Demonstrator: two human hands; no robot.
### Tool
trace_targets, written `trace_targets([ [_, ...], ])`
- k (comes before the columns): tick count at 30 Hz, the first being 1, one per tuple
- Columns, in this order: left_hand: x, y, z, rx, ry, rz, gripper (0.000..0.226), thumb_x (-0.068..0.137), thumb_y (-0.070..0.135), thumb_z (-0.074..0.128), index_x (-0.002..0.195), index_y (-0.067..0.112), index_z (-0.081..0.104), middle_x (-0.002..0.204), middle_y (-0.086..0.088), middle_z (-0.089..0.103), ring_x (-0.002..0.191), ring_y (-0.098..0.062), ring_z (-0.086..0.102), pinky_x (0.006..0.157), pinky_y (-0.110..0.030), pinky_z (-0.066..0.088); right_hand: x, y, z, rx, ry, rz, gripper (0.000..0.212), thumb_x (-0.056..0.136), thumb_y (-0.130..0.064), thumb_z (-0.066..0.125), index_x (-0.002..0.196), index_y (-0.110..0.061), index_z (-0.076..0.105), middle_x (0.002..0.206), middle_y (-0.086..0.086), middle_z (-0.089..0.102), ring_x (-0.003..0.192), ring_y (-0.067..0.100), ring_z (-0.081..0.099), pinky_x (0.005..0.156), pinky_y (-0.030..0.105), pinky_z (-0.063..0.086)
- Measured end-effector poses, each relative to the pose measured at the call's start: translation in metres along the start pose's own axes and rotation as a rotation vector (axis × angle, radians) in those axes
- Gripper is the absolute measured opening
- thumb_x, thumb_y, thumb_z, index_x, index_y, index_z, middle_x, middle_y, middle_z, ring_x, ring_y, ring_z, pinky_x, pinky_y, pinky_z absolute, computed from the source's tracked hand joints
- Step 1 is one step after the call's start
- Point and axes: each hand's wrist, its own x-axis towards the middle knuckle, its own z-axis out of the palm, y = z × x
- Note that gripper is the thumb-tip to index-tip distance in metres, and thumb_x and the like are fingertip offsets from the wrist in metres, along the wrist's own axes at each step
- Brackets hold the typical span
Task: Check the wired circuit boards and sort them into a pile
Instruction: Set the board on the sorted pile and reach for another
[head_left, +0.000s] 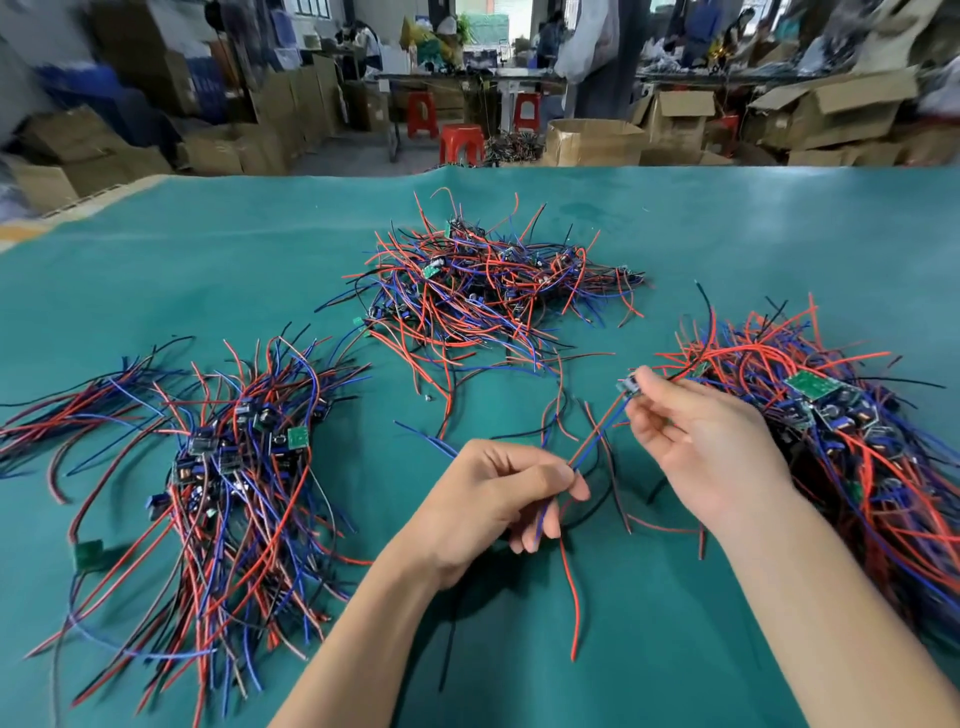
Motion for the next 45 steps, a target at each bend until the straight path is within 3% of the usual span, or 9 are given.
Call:
trace_targets([
  [6, -0.002, 0.005, 0.002, 0.038, -0.030, 0.016, 0.019, 0.090, 0.023, 0.060, 0.079, 0.020, 0.076, 0.058, -0.001, 0.056, 0.045, -0.010, 0.039, 0.043, -0.018, 0.031, 0.002, -0.023, 0.011, 0.018, 0.092, -0.198, 0.023, 0.086, 0.001, 0.074, 0.066, -0.011, 0.069, 0.068, 0.005, 0.065, 0.064, 0.016, 0.060, 0.063, 0.020, 0.053],
  [13, -0.002, 0.005, 0.004, 0.098, -0.028, 0.016, 0.022, 0.090, 0.016, 0.057, 0.077, 0.019, 0.074, 0.066, -0.003, 0.063, 0.052, -0.011, 0.045, 0.044, -0.019, 0.035, -0.054, -0.043, 0.098, -0.370, -0.385, -0.626, 0.006, 0.080, -0.009, 0.078, 0.082, -0.015, 0.078, 0.075, 0.000, 0.076, 0.067, 0.008, 0.066, 0.060, 0.021, 0.051],
  [16, -0.003, 0.007, 0.008, 0.121, -0.013, 0.010, 0.033, 0.086, 0.004, 0.058, 0.065, 0.025, 0.073, 0.062, 0.006, 0.063, 0.052, -0.004, 0.049, 0.045, -0.018, 0.039, -0.069, -0.033, 0.146, -0.473, -0.500, -0.698, 0.006, 0.084, -0.013, 0.079, 0.078, -0.013, 0.079, 0.068, 0.000, 0.074, 0.062, 0.008, 0.061, 0.061, 0.042, 0.054],
  [22, -0.009, 0.000, 0.003, 0.103, 0.108, -0.064, 0.039, 0.074, 0.012, 0.049, 0.044, 0.031, 0.064, 0.043, 0.027, 0.055, 0.048, 0.012, 0.055, 0.057, -0.005, 0.045, -0.061, 0.013, 0.241, -0.904, -0.634, -0.657, 0.052, 0.087, -0.051, 0.074, 0.066, -0.004, 0.069, 0.050, 0.002, 0.054, 0.059, 0.026, 0.058, 0.058, 0.034, 0.051],
  [25, -0.006, 0.009, 0.007, 0.096, 0.026, 0.017, 0.041, 0.074, 0.006, 0.047, 0.050, 0.031, 0.068, 0.050, 0.014, 0.060, 0.048, 0.002, 0.053, 0.049, -0.012, 0.042, -0.014, 0.026, 0.249, -1.417, -0.586, -0.653, 0.057, 0.092, -0.060, 0.060, 0.064, -0.011, 0.052, 0.066, 0.007, 0.049, 0.078, 0.031, 0.056, 0.064, 0.034, 0.043],
  [28, 0.000, 0.005, 0.004, 0.051, 0.036, 0.015, 0.031, 0.092, -0.007, 0.053, 0.075, 0.014, 0.067, 0.068, -0.005, 0.064, 0.055, -0.010, 0.052, 0.048, -0.020, 0.041, 0.043, 0.019, 0.219, -1.685, -0.372, -0.668, 0.023, 0.089, -0.031, 0.063, 0.105, -0.015, 0.069, 0.113, 0.016, 0.066, 0.112, 0.036, 0.062, 0.089, 0.041, 0.052],
  [31, 0.003, -0.002, 0.002, 0.029, 0.050, 0.015, 0.020, 0.096, -0.007, 0.050, 0.090, 0.002, 0.067, 0.073, -0.009, 0.064, 0.054, -0.010, 0.052, 0.046, -0.018, 0.042, 0.081, 0.020, 0.171, -1.851, -0.163, -0.615, 0.035, 0.087, -0.012, 0.063, 0.122, -0.015, 0.065, 0.127, 0.017, 0.064, 0.118, 0.040, 0.062, 0.090, 0.044, 0.052],
  [40, 0.006, -0.005, 0.001, -0.040, 0.095, -0.004, 0.017, 0.096, -0.006, 0.051, 0.100, -0.005, 0.067, 0.074, -0.011, 0.064, 0.056, -0.011, 0.054, 0.047, -0.019, 0.042, 0.096, 0.019, 0.128, -1.428, -0.099, -0.568, 0.030, 0.077, -0.002, 0.061, 0.072, -0.025, 0.078, 0.087, 0.002, 0.077, 0.099, 0.030, 0.065, 0.083, 0.030, 0.054],
  [45, 0.010, -0.006, -0.001, -0.260, 0.216, -0.035, 0.021, 0.094, -0.007, 0.051, 0.113, -0.008, 0.060, 0.086, -0.018, 0.067, 0.060, -0.018, 0.060, 0.052, -0.022, 0.047, 0.059, -0.013, 0.085, -0.982, -0.072, -0.428, 0.016, 0.059, -0.016, 0.069, 0.065, -0.030, 0.076, 0.054, -0.001, 0.067, 0.054, 0.015, 0.058, 0.062, 0.031, 0.046],
])
